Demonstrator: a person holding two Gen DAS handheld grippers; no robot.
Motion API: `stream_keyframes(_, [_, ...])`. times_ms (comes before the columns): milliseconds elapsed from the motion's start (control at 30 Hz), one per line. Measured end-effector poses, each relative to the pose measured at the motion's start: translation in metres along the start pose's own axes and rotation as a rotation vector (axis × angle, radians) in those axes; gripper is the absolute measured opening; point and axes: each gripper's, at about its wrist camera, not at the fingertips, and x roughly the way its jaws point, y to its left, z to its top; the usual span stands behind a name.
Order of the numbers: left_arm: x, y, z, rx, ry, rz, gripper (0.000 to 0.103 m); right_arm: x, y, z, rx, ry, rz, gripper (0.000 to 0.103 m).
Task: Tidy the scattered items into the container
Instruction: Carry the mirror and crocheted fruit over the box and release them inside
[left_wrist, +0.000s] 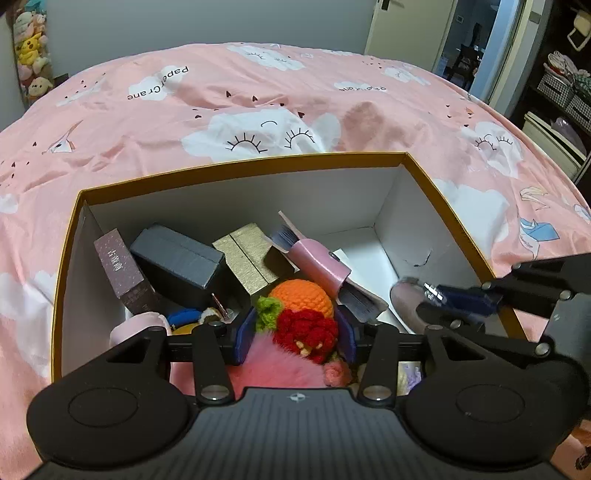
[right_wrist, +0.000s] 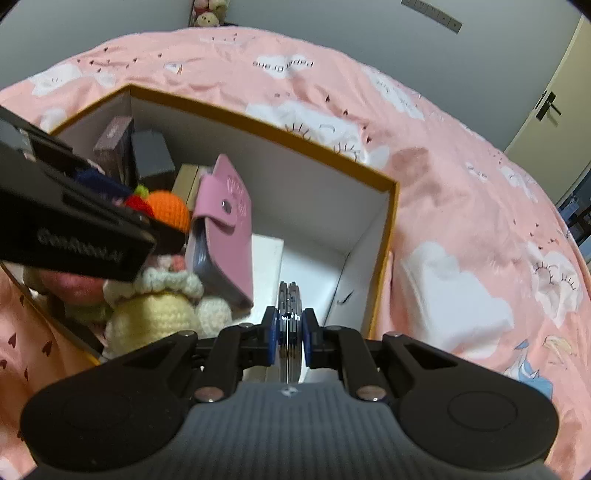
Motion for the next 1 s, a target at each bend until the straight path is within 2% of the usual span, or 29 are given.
stream_keyframes(300, [-0.002,0.001,-0.004,0.010,0.000,0.031,0.065,0.002,0.000,-0.002,0.013,0.023,0.027,0.016])
stream_keyframes(467, [-0.004,-0.001,-0.005,0.023,0.000,0.045,0.065,-0.003,0.000,-0.001,0.026,0.019,0.063,0.017])
stream_keyframes(600, [-0.007,-0.002,-0.005,0.024,-0.004,0.052,0.066,-0.007,0.000,-0.001,0.039,0.016,0.082,0.025])
stream_keyframes(700, [-0.009,-0.002,-0.005,0.022,-0.006,0.057,0.066,-0.012,-0.003,-0.001,0.059,0.009,0.107,0.037])
stream_keyframes(1000, [-0.019,-0.002,-0.004,0.013,-0.031,0.072,0.068,-0.032,-0.011,0.003,0.095,-0.042,0.123,0.049])
